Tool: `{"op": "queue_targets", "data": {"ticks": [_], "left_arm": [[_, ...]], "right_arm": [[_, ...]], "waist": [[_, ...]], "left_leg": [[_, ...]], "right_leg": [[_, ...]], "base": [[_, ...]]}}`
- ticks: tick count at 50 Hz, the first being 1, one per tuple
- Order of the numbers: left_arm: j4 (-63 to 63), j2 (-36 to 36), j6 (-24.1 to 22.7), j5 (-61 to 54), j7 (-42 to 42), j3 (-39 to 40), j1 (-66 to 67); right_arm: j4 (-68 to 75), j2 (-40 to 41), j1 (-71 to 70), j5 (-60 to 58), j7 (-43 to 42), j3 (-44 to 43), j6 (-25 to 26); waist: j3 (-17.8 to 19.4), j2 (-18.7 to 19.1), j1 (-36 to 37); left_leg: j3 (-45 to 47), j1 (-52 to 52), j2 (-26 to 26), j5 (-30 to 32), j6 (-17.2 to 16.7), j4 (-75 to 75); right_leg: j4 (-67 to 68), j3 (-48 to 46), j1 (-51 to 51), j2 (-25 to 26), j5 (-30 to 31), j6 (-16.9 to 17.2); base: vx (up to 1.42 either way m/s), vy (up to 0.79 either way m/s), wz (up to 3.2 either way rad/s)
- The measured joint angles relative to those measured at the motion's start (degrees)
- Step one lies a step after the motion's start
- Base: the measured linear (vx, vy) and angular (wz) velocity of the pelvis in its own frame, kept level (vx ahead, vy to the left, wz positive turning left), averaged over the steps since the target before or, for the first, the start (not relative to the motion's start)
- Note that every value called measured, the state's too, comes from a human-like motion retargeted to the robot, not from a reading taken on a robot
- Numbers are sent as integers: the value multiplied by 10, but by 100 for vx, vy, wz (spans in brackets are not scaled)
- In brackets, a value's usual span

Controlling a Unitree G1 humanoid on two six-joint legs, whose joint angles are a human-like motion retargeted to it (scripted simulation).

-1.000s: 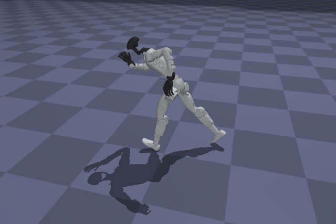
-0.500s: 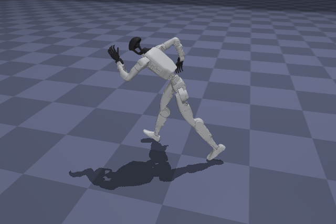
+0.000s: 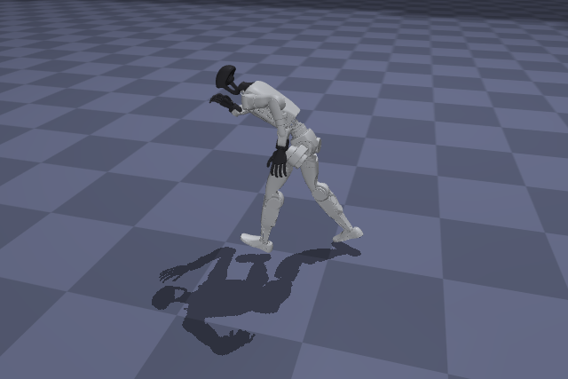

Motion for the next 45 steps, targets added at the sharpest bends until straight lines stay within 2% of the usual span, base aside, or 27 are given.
{"op": "queue_targets", "data": {"ticks": [2, 3, 5, 7, 8, 10, 12, 15, 17, 20, 22, 25, 28, 30, 32, 33, 35, 36, 37, 38, 40, 43, 45], "left_arm": [[13, -26, 12, 23, -23, 25, 55], [22, -40, 20, 31, -30, 37, 67], [48, -65, 35, 42, -40, 57, 63], [98, -86, 47, 46, -46, 63, 11], [132, -95, 51, 42, -44, 58, -30], [211, -104, 54, -15, -17, 34, -141], [277, -91, 47, -67, 14, 6, -283], [289, -41, 38, -49, 34, -23, -492], [228, -7, 26, -51, 34, -54, -612], [116, 28, -1, -59, 52, -116, -770], [41, 33, -26, -44, 75, -139, -844], [-79, 16, -65, -41, 86, -130, -897], [-203, -19, -86, -61, 63, -81, -879], [-275, -48, -86, -56, 57, -50, -847], [-323, -72, -77, -35, 63, -31, -816], [-329, -73, -78, -29, 64, -25, -809], [-364, -99, -56, 24, 80, -12, -765], [-370, -106, -45, 41, 81, -10, -740], [-371, -113, -31, 50, 95, -12, -710], [-363, -122, -9, 42, 136, -21, -674], [-359, -115, -8, 33, 91, -44, -604], [-307, -105, 4, -27, 67, -90, -521], [-285, -87, 5, -52, 47, -107, -474]], "right_arm": [[-45, 30, 108, -35, -10, -60, -2], [-61, 47, 161, -46, -8, -87, -3], [-85, 84, 269, -44, 12, -133, -8], [-94, 121, 364, 0, 58, -158, -18], [-94, 138, 406, 32, 88, -161, -22], [-66, 165, 474, 85, 138, -139, -16], [22, 183, 508, 83, 169, -94, 5], [228, 200, 534, 49, 180, -34, 35], [365, 208, 566, 86, 182, -6, 50], [504, 204, 640, 164, 202, 9, 69], [554, 196, 696, 187, 226, -3, 71], [579, 195, 779, 204, 250, -37, 66], [554, 213, 862, 233, 268, -89, 64], [528, 233, 917, 253, 289, -132, 67], [502, 259, 961, 263, 314, -181, 71], [498, 274, 967, 266, 315, -193, 68], [461, 300, 1013, 286, 336, -269, 62], [453, 310, 1014, 300, 324, -287, 56], [448, 319, 1006, 312, 305, -299, 54], [450, 325, 984, 319, 271, -297, 58], [463, 322, 904, 312, 219, -276, 59], [453, 304, 728, 276, 159, -241, 63], [397, 287, 626, 277, 150, -222, 52]], "waist": [[0, -10, 37], [0, -13, 50], [0, -19, 68], [0, -36, 59], [0, -49, 42], [0, -75, 7], [0, -87, -23], [0, -62, -60], [0, -29, -82], [0, 19, -110], [0, 45, -131], [0, 62, -181], [0, 59, -244], [0, 60, -276], [0, 62, -297], [0, 56, -301], [0, 83, -318], [0, 95, -316], [0, 108, -310], [0, 120, -299], [0, 130, -279], [0, 120, -251], [0, 110, -216]], "left_leg": [[41, 50, 31, -25, -50, -130], [65, 67, 46, -39, -63, -157], [112, 94, 74, -28, -60, -150], [125, 72, 89, 21, -10, -16], [115, 36, 89, 10, 21, 104], [106, -16, 80, -61, 57, 312], [108, -15, 55, -121, 76, 399], [70, 10, 24, -171, 80, 445], [34, 39, 11, -171, 59, 451], [-26, 106, -8, -145, 24, 421], [-68, 161, -18, -111, 6, 387], [-123, 251, -38, -58, -13, 341], [-176, 358, -51, -47, -22, 310], [-203, 425, -39, -56, -24, 306], [-208, 472, -9, -76, -26, 333], [-198, 490, 10, -85, -28, 351], [-192, 490, 64, -127, -16, 443], [-180, 485, 85, -152, 4, 486], [-169, 477, 106, -177, 21, 530], [-161, 462, 128, -203, 33, 577], [-149, 417, 151, -247, 41, 676], [-98, 318, 143, -287, 74, 778], [-52, 262, 132, -294, 79, 790]], "right_leg": [[-25, 31, 85, 15, 42, 22], [-23, 50, 117, 19, 61, 31], [14, 92, 160, 28, 98, 43], [104, 115, 162, 22, 113, 38], [166, 113, 151, 7, 97, 30], [312, 104, 106, -33, 29, 9], [448, 99, 25, -63, -41, -20], [559, 78, -109, -58, -132, -63], [541, 48, -182, -47, -165, -82], [404, -3, -251, -37, -183, -88], [245, -30, -256, -29, -142, -70], [-34, -42, -223, -26, -42, -16], [-246, -38, -181, -51, -7, 44], [-316, -39, -164, -71, -19, 70], [-325, -63, -145, -99, -39, 84], [-312, -84, -137, -112, -30, 87], [-282, -178, -102, -140, 68, 88], [-219, -201, -109, -158, 93, 88], [-140, -214, -125, -172, 95, 83], [-31, -209, -160, -179, 51, 65], [143, -198, -212, -190, -31, 31], [214, -207, -226, -200, -78, -12], [213, -220, -217, -194, -89, -27]], "base": [[177, 34, -207], [173, 44, -149], [166, 48, -86], [158, 46, 30], [152, 44, 114], [143, 41, 148], [125, 32, 147], [112, 17, 148], [110, 3, 155], [114, -7, 154], [119, -17, 161], [126, -27, 187], [134, -45, 196], [133, -60, 170], [127, -74, 154], [118, -82, 155], [106, -72, 176], [97, -53, 141], [89, -47, 71], [78, -52, 32], [61, -53, 11], [39, -38, 20], [28, -26, -7]]}}
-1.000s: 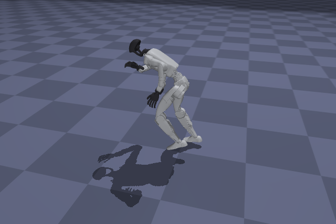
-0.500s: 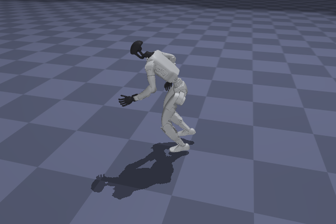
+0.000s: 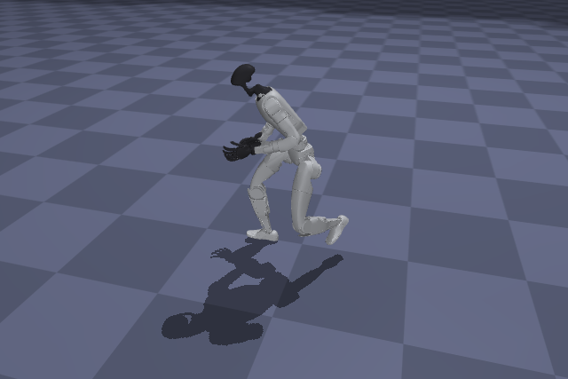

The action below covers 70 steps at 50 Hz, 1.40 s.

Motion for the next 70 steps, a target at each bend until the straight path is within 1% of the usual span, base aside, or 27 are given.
{"op": "queue_targets", "data": {"ticks": [5, 10, 13, 15, 18, 20, 22, 24, 25, 27, 29, 32, 37, 40, 42, 45, 48, 50, 52, 53, 55, 57, 60, 63, 65, 68, 70], "left_arm": [[-26, 67, -6, -13, -42, 53, 173], [-49, 83, 7, -36, -119, 172, 335], [-61, 77, 15, -53, -150, 241, 377], [-63, 71, 17, -63, -158, 260, 384], [-42, 55, 26, -47, -178, 242, 351], [-17, 46, 32, -23, -175, 214, 317], [24, 37, 42, 2, -161, 171, 261], [78, 25, 50, 22, -143, 118, 181], [107, 18, 50, 18, -132, 88, 130], [143, 13, 39, 29, -107, 41, 21], [164, 6, 27, 54, -82, 8, -100], [165, -20, 12, 93, -52, 6, -265], [96, -38, 6, 199, 38, 46, -492], [51, -6, 10, 277, 83, 68, -587], [30, 7, 10, 297, 84, 65, -623], [7, 30, -1, 296, 66, 60, -620], [9, 61, -13, 273, 49, 56, -554], [23, 88, -12, 253, 30, 49, -483], [67, 86, -3, 241, 19, 13, -426], [89, 91, 4, 243, 13, -4, -386], [135, 94, 18, 253, 18, -39, -294], [175, 113, 23, 261, 21, -55, -179], [188, 183, 6, 273, -3, -23, 31], [137, 274, -22, 223, 0, 38, 242], [95, 327, -30, 177, 17, 80, 363], [56, 355, -35, 137, 11, 152, 513], [42, 342, -35, 124, -7, 204, 600]], "right_arm": [[-237, -34, -139, 21, 31, 35, -43], [-418, -1, -57, 50, 128, -33, -73], [-449, 16, 30, 22, 178, -78, -68], [-442, 30, 82, -11, 202, -94, -57], [-386, 65, 119, -30, 259, -85, -30], [-337, 85, 129, -12, 295, -66, -10], [-283, 89, 119, -15, 302, -39, 2], [-230, 76, 94, -58, 274, -8, 5], [-202, 68, 72, -91, 250, 14, 7], [-151, 54, 46, -136, 203, 48, 13], [-97, 42, 36, -148, 163, 77, 14], [-13, 26, 59, -127, 139, 103, 11], [111, 35, 137, -42, 156, 119, 25], [113, 35, 196, 11, 194, 106, 2], [96, 19, 216, 18, 235, 104, -7], [79, -6, 216, 9, 279, 108, -10], [68, -5, 203, -15, 286, 105, -3], [43, 1, 201, -24, 277, 90, -4], [32, 5, 168, -8, 234, 101, -10], [29, 3, 142, -5, 210, 107, -20], [30, -14, 65, -11, 158, 126, -37], [24, -35, -49, -42, 114, 135, -45], [-29, -43, -240, -86, 75, 118, -56], [-159, -74, -392, -59, 38, 114, -75], [-262, -135, -468, -46, 12, 123, -86], [-384, -248, -529, -89, -11, 118, -91], [-444, -294, -525, -121, -29, 100, -91]], "waist": [[0, -49, 87], [-5, -97, 150], [-20, -110, 203], [-54, -114, 216], [-98, -112, 196], [-111, -104, 185], [-106, -101, 166], [-86, -105, 137], [-72, -106, 125], [-37, -106, 98], [-9, -91, 76], [0, -56, 48], [0, 5, -5], [0, 43, -38], [0, 65, -41], [0, 68, -49], [0, 29, -78], [0, -4, -94], [0, -17, -78], [0, -8, -71], [0, 18, -50], [0, 23, -16], [0, -4, 43], [0, -43, 109], [0, -57, 153], [-7, -69, 202], [-10, -81, 235]], "left_leg": [[112, -61, 25, 14, -6, -105], [181, -42, 22, 33, -8, -307], [242, -12, 37, 47, -22, -400], [336, 9, 52, 70, -9, -450], [498, 69, 8, 153, 2, -576], [545, 101, -20, 158, 0, -627], [501, 117, -52, 101, 18, -654], [402, 110, -69, 37, 48, -614], [351, 109, -87, 19, 48, -620], [282, 88, -95, -5, 52, -554], [218, 69, -108, -14, 39, -503], [120, 56, -142, -5, -4, -482], [-35, 102, -192, 73, -75, -551], [-125, 158, -197, 169, -115, -642], [-176, 194, -192, 243, -133, -710], [-245, 254, -197, 345, -172, -788], [-313, 336, -220, 398, -203, -837], [-311, 359, -246, 417, -229, -789], [-263, 303, -253, 395, -187, -640], [-206, 237, -231, 362, -160, -514], [-113, 97, -150, 279, -86, -276], [-75, -15, -92, 210, -25, -110], [-65, -150, -104, 163, -7, 14], [-38, -262, -151, 160, -25, -9], [-2, -319, -153, 174, -19, -86], [76, -338, -143, 203, -4, -318], [127, -291, -155, 230, -17, -547]], "right_leg": [[-68, -41, 79, 29, 10, 7], [-169, -115, 216, 33, 42, 11], [-167, -137, 273, 38, 59, 2], [-173, -159, 302, 43, 79, -6], [-199, -185, 355, 61, 127, -17], [-125, -160, 361, 56, 146, -25], [-13, -88, 336, 44, 166, -18], [92, 14, 296, 57, 166, 6], [136, 68, 271, 76, 158, 20], [215, 116, 242, 88, 99, 17], [279, 140, 213, 90, 46, -4], [334, 198, 146, 129, -25, -30], [296, 259, 32, 219, -89, -64], [167, 222, -16, 260, -79, -40], [20, 159, -32, 271, -48, -19], [-254, 45, -9, 280, -7, 26], [-424, 2, 43, 263, 25, 82], [-359, 14, 49, 211, 19, 71], [-350, 31, 82, 182, 22, 24], [-293, 26, 72, 167, -5, 1], [-183, 10, 49, 151, -68, -26], [-103, 14, 39, 151, -126, -37], [-26, 48, 46, 154, -186, -47], [-19, 76, 91, 141, -200, -41], [-46, 88, 131, 134, -181, -29], [-149, 95, 211, 133, -88, -2], [-230, 114, 276, 138, 6, 22]], "base": [[28, -20, 10], [33, -7, 117], [46, 4, 120], [42, 16, 196], [33, 25, 272], [39, 28, 254], [34, 28, 292], [26, 18, 334], [16, 14, 348], [15, 14, 376], [18, 19, 396], [29, 20, 375], [49, 21, 336], [70, 18, 277], [80, 15, 186], [92, 8, 179], [107, -2, 255], [111, -6, 250], [101, -31, 200], [97, -33, 150], [94, -32, 92], [93, -36, -1], [97, -27, -62], [105, -15, -52], [113, -10, -19], [127, -4, -1], [144, 4, -66]]}}
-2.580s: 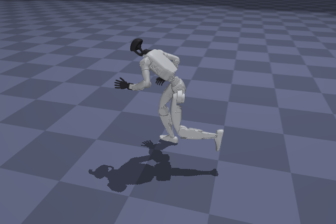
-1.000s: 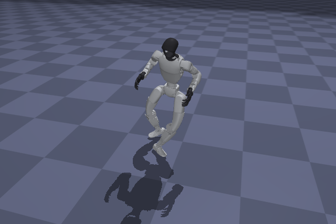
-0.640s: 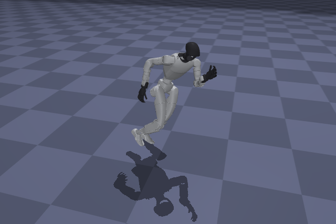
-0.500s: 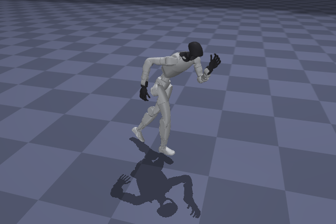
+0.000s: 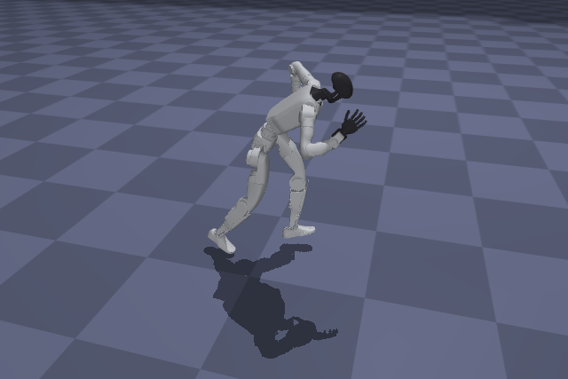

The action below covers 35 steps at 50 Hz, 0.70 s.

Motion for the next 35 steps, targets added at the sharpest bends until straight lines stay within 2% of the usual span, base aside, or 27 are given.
{"op": "queue_targets", "data": {"ticks": [2, 4, 5, 7, 8, 10, 13, 15, 18, 20, 23, 25, 27, 30, 32, 35], "left_arm": [[-3, -34, 4, -12, -11, 35, 70], [-4, -81, 11, -33, -23, 45, 108], [-5, -106, 15, -48, -27, 41, 112], [-8, -147, 27, -74, -35, 22, 76], [-8, -164, 32, -77, -37, 10, 42], [0, -194, 37, -63, -20, -23, -56], [31, -215, 29, -9, 102, -100, -295], [46, -201, 33, 35, 176, -152, -505], [72, -148, 48, 115, 207, -214, -855], [86, -111, 63, 159, 236, -260, -1065], [95, -62, 62, 149, 273, -341, -1313], [101, -41, 45, 119, 272, -376, -1428], [112, -38, 31, 104, 262, -387, -1485], [119, -47, 21, 107, 249, -370, -1483], [110, -66, 14, 111, 237, -334, -1427], [79, -112, 12, 143, 200, -261, -1276]], "right_arm": [[-44, 3, 46, -4, -5, -23, -6], [-75, 36, 112, 3, 5, -46, -11], [-84, 56, 144, 5, 12, -53, -11], [-87, 100, 203, 1, 29, -64, 0], [-82, 121, 231, 0, 39, -68, 7], [-61, 165, 282, 6, 61, -65, 18], [34, 233, 369, 0, 57, -20, 41], [143, 265, 445, -28, 40, 7, 65], [289, 276, 571, -17, 27, 26, 63], [316, 245, 661, -6, 20, 22, 45], [281, 174, 765, -17, 57, 2, 28], [254, 132, 807, -21, 83, -15, 19], [242, 122, 844, -33, 104, -35, 18], [236, 156, 894, -44, 120, -72, 23], [229, 195, 913, -36, 134, -103, 24], [231, 249, 896, -25, 146, -142, 13]], "waist": [[3, -8, 48], [5, -15, 89], [6, -19, 104], [5, -32, 117], [5, -40, 115], [5, -65, 88], [10, -91, 21], [10, -100, -33], [10, -75, -124], [10, -45, -186], [10, -5, -268], [10, 17, -299], [10, 25, -335], [10, 36, -383], [10, 45, -399], [10, 59, -396]], "left_leg": [[17, 80, -1, 20, -48, -214], [22, 144, 20, 11, -89, -318], [26, 168, 33, 3, -100, -338], [54, 202, 63, 18, -90, -305], [66, 204, 76, 23, -72, -256], [63, 170, 96, -31, -24, -86], [52, 141, 104, -138, 6, 112], [38, 142, 87, -189, 31, 183], [-9, 208, 47, -195, 21, 121], [-43, 239, 46, -177, -4, 96], [-92, 280, 64, -126, -56, 46], [-118, 342, 76, -65, -91, -58], [-141, 410, 77, -5, -112, -126], [-180, 522, 91, 77, -145, -211], [-210, 587, 100, 121, -153, -243], [-255, 630, 103, 185, -139, -188]], "right_leg": [[-66, 53, 77, 21, 91, 27], [-121, 120, 158, 40, 168, 50], [-140, 152, 193, 45, 200, 60], [-122, 181, 231, 44, 214, 54], [-81, 169, 231, 36, 192, 39], [65, 114, 194, -1, 109, -1], [330, 93, 81, -42, 7, -40], [481, 117, -14, -33, -34, -27], [546, 122, -153, 19, -78, -29], [522, 91, -241, 27, -93, -30], [370, 30, -350, 19, -79, -22], [142, 0, -366, 47, -32, -3], [-80, -9, -355, 58, 23, 33], [-269, -22, -339, 48, 37, 75], [-281, -60, -316, 21, 47, 82], [-183, -111, -284, -20, 126, 63]], "base": [[159, 11, -181], [164, 21, -194], [161, 27, -148], [156, 31, -92], [150, 33, -19], [144, 34, 51], [132, 31, 110], [126, 19, 170], [116, 3, 196], [121, -11, 182], [129, -22, 130], [131, -34, 59], [146, -41, 90], [158, -51, 131], [155, -60, 120], [149, -65, 57]]}}
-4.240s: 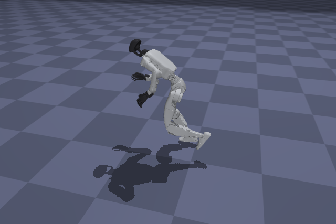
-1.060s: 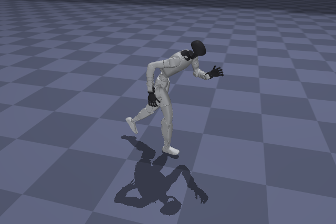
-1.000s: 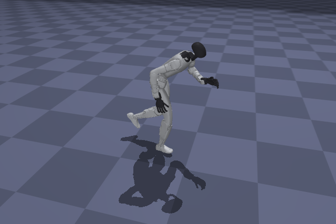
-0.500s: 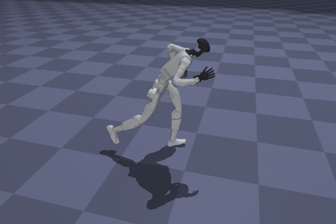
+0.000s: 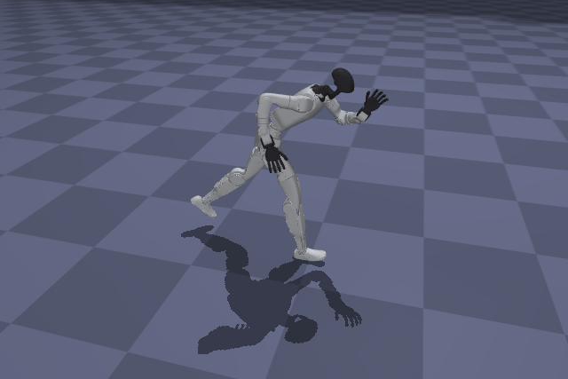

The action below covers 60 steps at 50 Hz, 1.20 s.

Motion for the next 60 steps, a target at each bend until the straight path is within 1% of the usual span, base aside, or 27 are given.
{"op": "queue_targets", "data": {"ticks": [2, 5, 8, 10, 12, 14, 15, 17, 19, 22, 24, 26, 28, 30, 33, 35, 37, 38, 40, 42, 47, 49, 51, 53, 55, 58, 60], "left_arm": [[-34, -29, 19, 38, -39, 46, 148], [-59, -57, 24, -6, -107, 91, 390], [-67, -74, -3, -169, -168, 115, 638], [-58, -64, 3, -218, -199, 124, 780], [-39, -27, 0, -193, -222, 133, 892], [-29, 8, -4, -176, -235, 150, 1000], [-27, 22, -9, -178, -239, 160, 1052], [-18, 25, -6, -212, -260, 171, 1136], [-9, 18, -3, -243, -267, 195, 1217], [14, -14, 12, -251, -278, 217, 1297], [32, -28, 24, -241, -290, 220, 1304], [56, -36, 35, -224, -295, 209, 1268], [83, -45, 36, -186, -286, 186, 1198], [100, -69, 41, -140, -256, 161, 1100], [105, -102, 35, -89, -183, 129, 876], [109, -108, 38, -31, -140, 102, 683], [119, -103, 51, 33, -89, 62, 471], [116, -94, 55, 40, -62, 43, 373], [118, -56, 64, 69, -20, 6, 183], [116, -1, 69, 56, 15, -38, 27], [143, 111, 60, 44, 50, -146, -226], [156, 121, 53, 40, 56, -161, -238], [151, 111, 43, 33, 52, -143, -193], [122, 85, 33, 42, 39, -86, -92], [56, 53, 36, 79, 14, 10, 79], [-41, 5, 52, 110, -37, 140, 400], [-38, -45, 58, 110, -62, 176, 593]], "right_arm": [[17, 31, -77, -9, -20, -6, -12], [22, 42, -283, -72, -79, -12, 15], [28, 66, -577, -114, -125, 12, 32], [12, 56, -752, -113, -135, 48, 44], [6, 25, -919, -125, -152, 106, 55], [-1, -14, -1060, -135, -191, 170, 70], [-6, -35, -1124, -132, -223, 205, 73], [-21, -40, -1196, -93, -213, 242, 60], [-29, -59, -1242, -58, -246, 275, 51], [-51, -44, -1206, -27, -222, 258, 34], [-91, -11, -1118, 39, -201, 211, 3], [-130, 31, -1012, 110, -178, 153, -25], [-151, 65, -889, 121, -161, 89, -27], [-135, 83, -761, 40, -167, 39, 26], [-23, 74, -590, -83, -159, 46, 66], [64, 59, -480, -126, -126, 69, 65], [112, 43, -360, -79, -106, 87, 32], [122, 36, -302, -50, -98, 93, 24], [123, 3, -200, -2, -81, 97, -3], [108, -44, -107, -9, -54, 81, -3], [84, -112, 92, 40, 24, 6, -4], [85, -92, 158, 62, 44, -26, 2], [79, -55, 198, 81, 58, -46, 8], [65, -21, 208, 86, 67, -57, 7], [56, -5, 178, 71, 60, -58, 0], [93, 22, -4, 53, -3, 8, -7], [154, 58, -190, 48, -72, 69, 1]], "waist": [[0, 28, 30], [0, 59, 96], [0, 38, 165], [0, 19, 222], [0, -7, 282], [0, -32, 331], [0, -45, 353], [0, -60, 394], [0, -73, 439], [0, -73, 506], [0, -76, 539], [0, -81, 559], [0, -96, 561], [0, -118, 535], [0, -141, 463], [0, -134, 403], [0, -108, 347], [0, -98, 319], [0, -81, 268], [0, -74, 213], [0, -58, 58], [0, -45, 21], [0, -30, 7], [0, -17, 4], [0, -8, -2], [0, 2, 23], [0, 9, 67]], "left_leg": [[2, -68, 21, 29, 12, 165], [-5, -226, 35, -28, 51, 455], [-3, -373, 3, -86, 72, 624], [19, -449, -29, -120, 95, 656], [41, -514, -68, -154, 136, 613], [72, -562, -90, -171, 148, 525], [88, -581, -99, -176, 150, 466], [117, -593, -105, -161, 147, 298], [143, -572, -98, -144, 121, 98], [179, -519, -69, -168, 55, -131], [225, -482, -50, -183, 29, -184], [267, -457, -36, -139, 36, -158], [279, -461, -32, -103, 73, -53], [267, -502, -39, -174, 119, 118], [260, -514, -60, -256, 147, 242], [234, -483, -85, -273, 155, 235], [190, -444, -97, -267, 145, 203], [168, -429, -99, -264, 140, 196], [134, -391, -94, -244, 119, 159], [103, -345, -84, -229, 99, 118], [9, -213, -75, -173, 35, 14], [-29, -151, -53, -162, 13, -17], [-56, -101, -27, -156, 4, -27], [-74, -69, -13, -156, 5, 13], [-77, -67, -18, -142, 17, 112], [7, -140, 24, -74, 33, 316], [65, -218, 73, -95, 72, 480]], "right_leg": [[146, 13, -31, 5, -55, -41], [297, 37, -61, 45, -154, -92], [366, 73, -52, 76, -192, -128], [378, 108, -23, 88, -188, -128], [325, 145, 32, 94, -161, -106], [295, 179, 80, 85, -132, -81], [275, 194, 106, 79, -117, -70], [231, 219, 159, 72, -83, -58], [184, 245, 222, 76, -54, -48], [117, 289, 343, 89, -16, -31], [82, 316, 427, 83, 13, -20], [83, 335, 488, 77, 42, -13], [147, 330, 504, 64, 61, -13], [312, 288, 449, 34, 20, -32], [604, 235, 280, -24, -88, -84], [702, 223, 186, -18, -125, -100], [700, 213, 113, 25, -153, -102], [692, 202, 66, 35, -145, -88], [620, 173, -5, 46, -158, -96], [501, 124, -53, 39, -134, -81], [-2, 109, -29, 48, -52, 1], [-100, 131, -20, 39, -55, 23], [-117, 122, -8, 25, -69, 30], [-86, 61, 21, 0, -47, 31], [-26, 7, 49, -32, 17, 29], [214, 46, -26, -24, -62, -29], [304, 62, -49, 12, -115, -80]], "base": [[140, -67, -69], [125, -59, -152], [119, -37, -161], [118, -22, -162], [115, -13, -145], [125, -3, -108], [130, 1, -84], [134, 3, -90], [144, 9, -141], [159, 23, -179], [162, 36, -121], [159, 38, -50], [153, 37, 26], [141, 36, 89], [121, 26, 120], [111, 13, 152], [108, -1, 153], [107, -10, 129], [107, -14, 94], [113, -23, 82], [123, -33, 143], [136, -54, 132], [134, -66, 86], [132, -70, 63], [134, -61, 31], [123, -63, -99], [108, -52, -186]]}}
